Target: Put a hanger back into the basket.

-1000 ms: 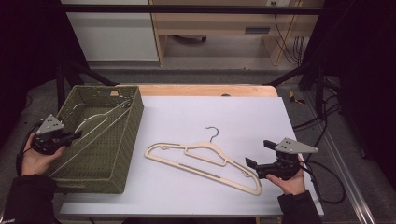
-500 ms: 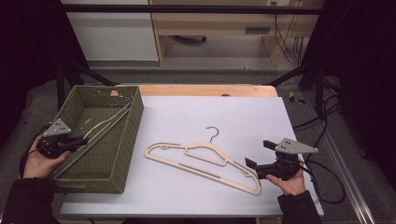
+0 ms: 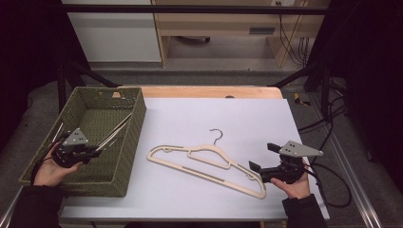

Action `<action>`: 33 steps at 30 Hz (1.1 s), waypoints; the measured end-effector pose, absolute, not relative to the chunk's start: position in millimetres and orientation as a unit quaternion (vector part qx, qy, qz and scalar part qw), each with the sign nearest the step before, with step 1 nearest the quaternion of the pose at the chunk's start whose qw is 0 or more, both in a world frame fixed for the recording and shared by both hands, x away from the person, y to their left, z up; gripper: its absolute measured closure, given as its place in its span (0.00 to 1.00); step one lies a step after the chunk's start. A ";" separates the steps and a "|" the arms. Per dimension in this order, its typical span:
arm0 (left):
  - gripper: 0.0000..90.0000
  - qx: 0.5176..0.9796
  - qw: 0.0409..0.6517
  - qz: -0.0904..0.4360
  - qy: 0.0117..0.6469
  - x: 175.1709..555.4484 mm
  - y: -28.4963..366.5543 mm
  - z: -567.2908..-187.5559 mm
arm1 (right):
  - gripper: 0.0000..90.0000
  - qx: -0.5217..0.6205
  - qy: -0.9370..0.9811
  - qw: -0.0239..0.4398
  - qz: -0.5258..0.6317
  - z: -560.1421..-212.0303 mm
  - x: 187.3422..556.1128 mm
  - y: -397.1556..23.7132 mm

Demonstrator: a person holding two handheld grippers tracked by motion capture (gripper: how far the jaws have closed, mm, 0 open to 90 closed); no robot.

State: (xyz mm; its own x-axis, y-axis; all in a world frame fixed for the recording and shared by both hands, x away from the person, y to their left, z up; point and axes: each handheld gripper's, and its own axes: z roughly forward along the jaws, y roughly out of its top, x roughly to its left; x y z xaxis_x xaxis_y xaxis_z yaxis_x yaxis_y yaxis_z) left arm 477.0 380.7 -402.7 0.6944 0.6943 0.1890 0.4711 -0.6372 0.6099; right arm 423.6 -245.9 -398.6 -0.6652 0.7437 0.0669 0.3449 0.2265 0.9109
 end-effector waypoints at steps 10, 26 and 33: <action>0.78 0.898 0.237 0.195 0.314 476.7 372.8 -409.7 | 0.04 0.359 0.758 0.195 0.508 -398.3 423.2 -245.6; 0.14 0.798 0.379 0.267 0.385 470.0 378.8 -370.5 | 0.04 0.359 0.752 0.186 0.520 -398.0 424.4 -242.6; 0.07 0.747 0.456 0.293 0.384 455.3 367.2 -344.4 | 0.03 0.356 0.742 0.184 0.537 -395.9 424.5 -243.7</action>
